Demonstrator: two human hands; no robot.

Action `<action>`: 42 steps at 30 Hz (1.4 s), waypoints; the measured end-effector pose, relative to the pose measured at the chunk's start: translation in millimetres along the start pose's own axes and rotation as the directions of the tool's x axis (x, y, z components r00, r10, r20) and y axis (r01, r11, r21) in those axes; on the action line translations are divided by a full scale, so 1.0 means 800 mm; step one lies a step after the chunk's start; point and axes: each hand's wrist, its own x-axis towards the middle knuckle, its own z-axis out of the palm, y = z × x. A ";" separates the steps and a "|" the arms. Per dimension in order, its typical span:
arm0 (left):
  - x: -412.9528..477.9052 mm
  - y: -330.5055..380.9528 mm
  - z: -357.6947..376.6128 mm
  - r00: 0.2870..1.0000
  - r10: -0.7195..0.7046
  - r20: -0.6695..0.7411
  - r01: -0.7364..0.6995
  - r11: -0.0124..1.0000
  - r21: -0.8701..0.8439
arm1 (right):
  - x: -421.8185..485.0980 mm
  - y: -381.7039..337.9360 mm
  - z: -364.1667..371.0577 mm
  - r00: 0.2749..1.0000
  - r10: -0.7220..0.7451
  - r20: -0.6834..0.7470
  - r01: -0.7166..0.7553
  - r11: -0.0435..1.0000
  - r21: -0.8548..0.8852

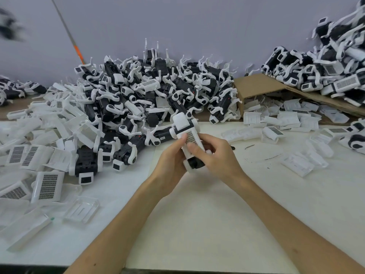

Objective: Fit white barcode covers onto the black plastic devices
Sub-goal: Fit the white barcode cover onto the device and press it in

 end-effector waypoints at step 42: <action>0.003 0.002 -0.017 0.980 0.196 -0.024 -0.167 0.889 0.426 | 0.009 0.002 -0.029 0.998 -0.053 0.041 0.058 0.991 -0.120</action>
